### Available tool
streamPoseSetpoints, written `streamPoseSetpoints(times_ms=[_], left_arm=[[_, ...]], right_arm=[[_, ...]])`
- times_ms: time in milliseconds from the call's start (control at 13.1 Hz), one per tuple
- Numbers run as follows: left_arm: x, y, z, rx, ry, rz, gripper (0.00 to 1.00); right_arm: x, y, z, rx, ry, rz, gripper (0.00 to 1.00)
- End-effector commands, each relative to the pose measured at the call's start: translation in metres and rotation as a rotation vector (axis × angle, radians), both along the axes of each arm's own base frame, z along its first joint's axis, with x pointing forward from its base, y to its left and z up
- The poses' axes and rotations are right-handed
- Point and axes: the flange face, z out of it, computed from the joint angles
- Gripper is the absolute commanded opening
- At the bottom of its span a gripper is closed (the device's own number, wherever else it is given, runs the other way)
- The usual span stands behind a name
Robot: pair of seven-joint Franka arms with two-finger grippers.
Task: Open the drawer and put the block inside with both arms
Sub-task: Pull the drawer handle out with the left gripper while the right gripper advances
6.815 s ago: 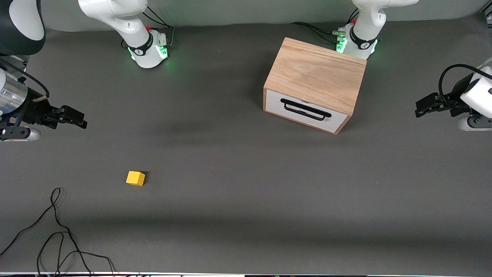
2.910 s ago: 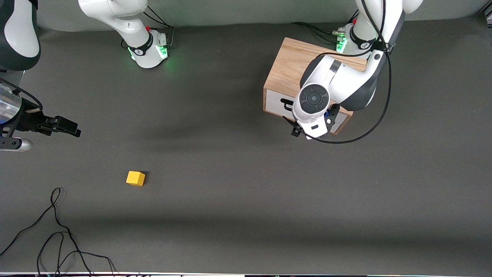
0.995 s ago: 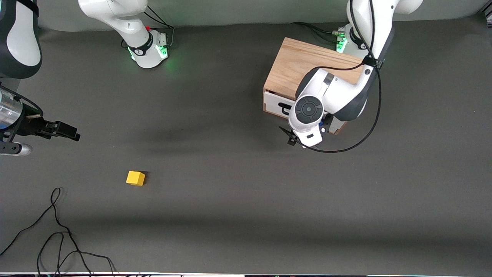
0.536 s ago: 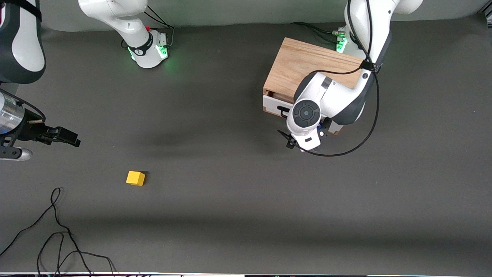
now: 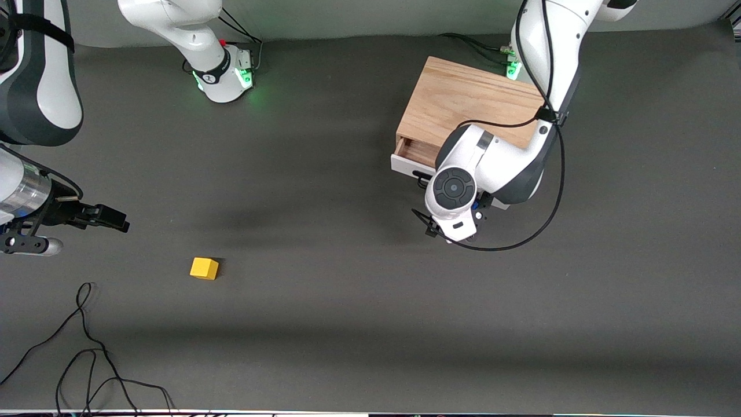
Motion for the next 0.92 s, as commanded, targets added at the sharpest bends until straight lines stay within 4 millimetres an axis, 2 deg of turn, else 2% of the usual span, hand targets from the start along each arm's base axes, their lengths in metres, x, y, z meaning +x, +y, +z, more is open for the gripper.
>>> streamPoseSetpoints(times_ms=[0, 153, 536, 842], left_arm=[[0.037, -0.020, -0.009, -0.065, -0.132, 0.014, 1.00], [0.043, -0.015, -0.005, -0.065, -0.147, 0.026, 1.00], [0.052, -0.019, 0.002, -0.104, -0.220, 0.029, 1.00], [0.062, -0.022, 0.012, -0.134, -0.271, 0.035, 1.00]], right_arm=[[0.011, 0.002, 0.002, 0.000, -0.019, 0.022, 1.00], [0.016, 0.004, -0.004, -0.002, -0.013, 0.024, 1.00], [0.014, 0.003, -0.002, -0.003, -0.004, 0.026, 1.00], [0.014, 0.010, -0.006, -0.003, 0.010, 0.034, 1.00]])
